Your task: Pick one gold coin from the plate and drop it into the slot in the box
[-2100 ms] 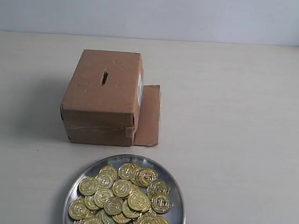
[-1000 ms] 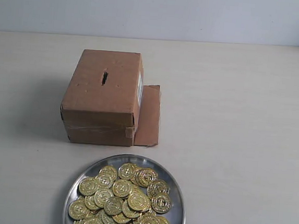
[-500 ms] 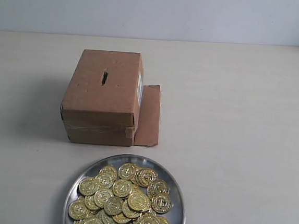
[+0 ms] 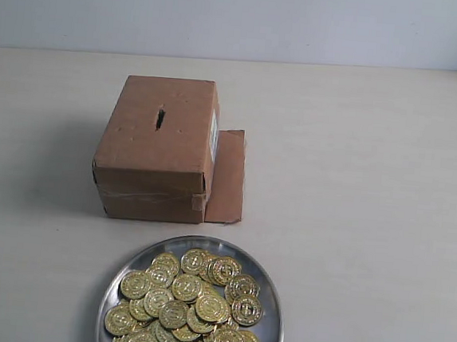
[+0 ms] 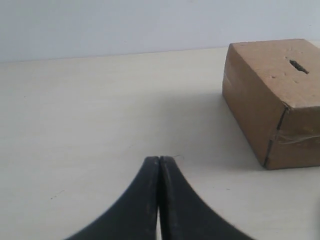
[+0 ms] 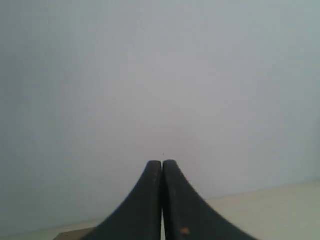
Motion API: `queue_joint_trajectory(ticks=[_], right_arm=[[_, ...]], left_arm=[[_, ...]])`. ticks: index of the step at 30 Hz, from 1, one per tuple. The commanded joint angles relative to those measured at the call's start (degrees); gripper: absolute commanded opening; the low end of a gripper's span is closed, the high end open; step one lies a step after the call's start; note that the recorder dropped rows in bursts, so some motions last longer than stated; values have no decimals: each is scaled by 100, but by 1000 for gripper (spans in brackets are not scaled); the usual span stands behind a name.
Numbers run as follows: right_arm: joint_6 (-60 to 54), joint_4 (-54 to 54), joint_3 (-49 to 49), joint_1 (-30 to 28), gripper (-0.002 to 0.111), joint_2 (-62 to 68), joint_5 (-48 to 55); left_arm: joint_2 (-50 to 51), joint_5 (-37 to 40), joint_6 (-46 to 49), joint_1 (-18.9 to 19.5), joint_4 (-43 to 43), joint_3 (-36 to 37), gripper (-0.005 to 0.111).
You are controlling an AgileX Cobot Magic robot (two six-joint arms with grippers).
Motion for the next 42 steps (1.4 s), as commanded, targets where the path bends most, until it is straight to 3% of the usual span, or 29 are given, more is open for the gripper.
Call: queue_joint_trajectory(ticks=[1, 10, 15, 19, 25, 27, 33, 38, 42], right_arm=[[56, -57, -397, 20, 0, -37, 757], [19, 612, -910, 20, 0, -37, 1397], [-803, 1336, -1455, 20, 0, -37, 2007], [-879, 1336, -1729, 20, 0, -37, 1413], [-688, 1755, -1749, 20, 0, -37, 1052], [-703, 1758, -1749, 20, 0, -37, 1172], [-1238, 1847, -1749, 20, 0, -37, 2346], [-2615, 2954, -1749, 20, 0, 211, 3284], [-3919, 3840, -1749, 20, 0, 499, 3769]], left_arm=[[-35, -96, 43, -3, 242, -12, 1], [-35, -1535, -589, -3, 219, -12, 1], [-35, -2461, -756, -3, 219, -12, 1], [-35, -3420, -933, -3, 219, -12, 1], [-35, -4824, -2507, -3, 219, -12, 1], [-35, -4931, -3206, -3, 274, -12, 1], [-35, -4948, -3647, -3, 1023, -12, 1], [-35, -4936, -4829, -3, 1947, -108, 1], [298, -4520, -5719, -3, 3212, -395, 1]])
